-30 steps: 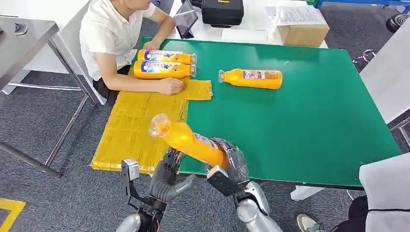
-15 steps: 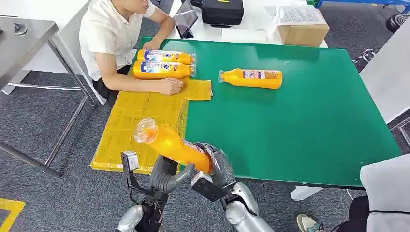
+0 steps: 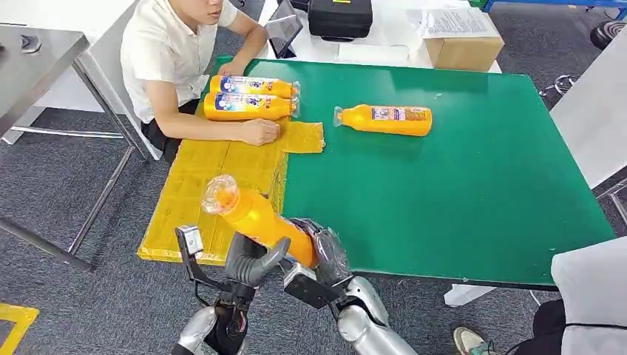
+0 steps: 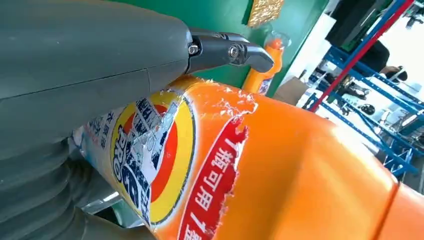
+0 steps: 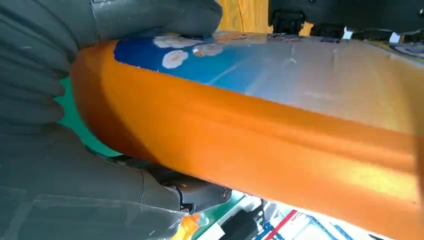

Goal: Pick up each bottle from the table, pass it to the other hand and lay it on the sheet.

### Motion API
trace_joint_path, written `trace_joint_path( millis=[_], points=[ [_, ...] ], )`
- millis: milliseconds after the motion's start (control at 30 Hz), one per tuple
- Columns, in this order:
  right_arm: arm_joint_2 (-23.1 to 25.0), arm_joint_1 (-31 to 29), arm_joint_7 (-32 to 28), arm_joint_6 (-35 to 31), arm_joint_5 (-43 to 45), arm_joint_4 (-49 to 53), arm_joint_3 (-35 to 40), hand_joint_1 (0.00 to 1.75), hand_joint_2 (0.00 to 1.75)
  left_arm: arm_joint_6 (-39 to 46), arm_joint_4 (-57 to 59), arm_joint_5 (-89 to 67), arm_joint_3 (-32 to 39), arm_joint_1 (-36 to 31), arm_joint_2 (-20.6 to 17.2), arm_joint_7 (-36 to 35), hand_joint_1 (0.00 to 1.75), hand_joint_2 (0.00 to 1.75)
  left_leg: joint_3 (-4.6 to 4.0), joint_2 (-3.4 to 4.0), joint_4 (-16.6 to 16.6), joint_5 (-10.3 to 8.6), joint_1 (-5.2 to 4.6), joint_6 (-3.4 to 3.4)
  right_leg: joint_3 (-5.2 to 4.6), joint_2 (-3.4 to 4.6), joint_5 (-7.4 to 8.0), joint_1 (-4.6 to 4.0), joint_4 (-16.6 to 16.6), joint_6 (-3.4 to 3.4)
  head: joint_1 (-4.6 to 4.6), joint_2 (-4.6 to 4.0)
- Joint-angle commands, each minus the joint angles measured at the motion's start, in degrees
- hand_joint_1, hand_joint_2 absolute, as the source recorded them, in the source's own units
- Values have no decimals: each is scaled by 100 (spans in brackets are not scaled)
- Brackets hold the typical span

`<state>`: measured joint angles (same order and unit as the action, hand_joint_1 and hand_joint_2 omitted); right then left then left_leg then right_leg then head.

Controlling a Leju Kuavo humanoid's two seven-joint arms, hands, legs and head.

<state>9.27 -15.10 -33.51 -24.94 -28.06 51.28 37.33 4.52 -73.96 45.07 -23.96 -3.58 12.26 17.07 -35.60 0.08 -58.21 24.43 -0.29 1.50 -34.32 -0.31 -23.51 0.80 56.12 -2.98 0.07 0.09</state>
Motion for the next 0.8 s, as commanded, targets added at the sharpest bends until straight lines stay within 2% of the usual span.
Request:
trace_joint_path(
  millis=[33, 67, 133, 167, 200, 233, 267, 300, 800],
  points=[
    [42, -107, -88, 113, -24, -504, 597, 133, 175, 83, 29, -3, -36, -412, 55, 135, 175, 175, 11, -8, 0, 3, 6, -8, 14, -6, -5, -6, -1, 8, 0, 0],
    [44, -121, -86, 65, -63, -533, 644, 126, 175, 102, 14, -53, -29, -427, 48, 190, 175, 175, 24, -9, -1, 9, 10, -13, 27, -6, -11, -10, 1, 14, 0, 0],
    [63, -122, -92, 94, 43, -550, 674, 84, 175, 266, 16, -148, 14, -453, 74, 291, 175, 175, 9, -9, 0, 3, 7, -8, 13, -7, -5, -7, -1, 9, 0, 0],
    [65, -117, -94, 81, 44, -545, 676, 58, 175, 283, 14, -154, 25, -457, 76, 301, 175, 175, 7, -11, 0, 2, 5, -7, 11, -9, -5, -5, -1, 7, 0, 0],
    [80, -91, -91, 152, 153, -522, 656, 9, 175, 285, -8, -156, 42, -442, 84, 305, 175, 175, 16, -15, 0, 5, 9, -10, 21, -13, -9, -8, -2, 11, 2, 0],
    [76, -74, -49, 337, 274, -499, 685, 0, 175, 350, -36, -219, 60, -418, 74, 354, 175, 175, 14, -12, 2, 3, 6, -8, 17, -11, -7, -6, -2, 9, 0, 0],
    [50, -71, -61, 402, 289, -478, 733, 0, 175, 395, -39, -301, 46, -425, 58, 398, 175, 175, 7, -11, 1, 1, 6, -6, 11, -10, -4, -5, -2, 7, 0, 0],
    [47, -69, -74, 425, 311, -478, 761, 0, 0, 491, -34, -395, 53, -435, 61, 479, 175, 175, 15, -13, 0, 6, 10, -10, 20, -11, -9, -10, -2, 11, 2, 0],
    [54, -63, -77, 423, 313, -473, 766, 0, 0, 509, -38, -417, 63, -453, 59, 498, 175, 175, 12, -12, 1, 3, 6, -8, 16, -11, -7, -6, -2, 8, 0, 0]
  ],
)
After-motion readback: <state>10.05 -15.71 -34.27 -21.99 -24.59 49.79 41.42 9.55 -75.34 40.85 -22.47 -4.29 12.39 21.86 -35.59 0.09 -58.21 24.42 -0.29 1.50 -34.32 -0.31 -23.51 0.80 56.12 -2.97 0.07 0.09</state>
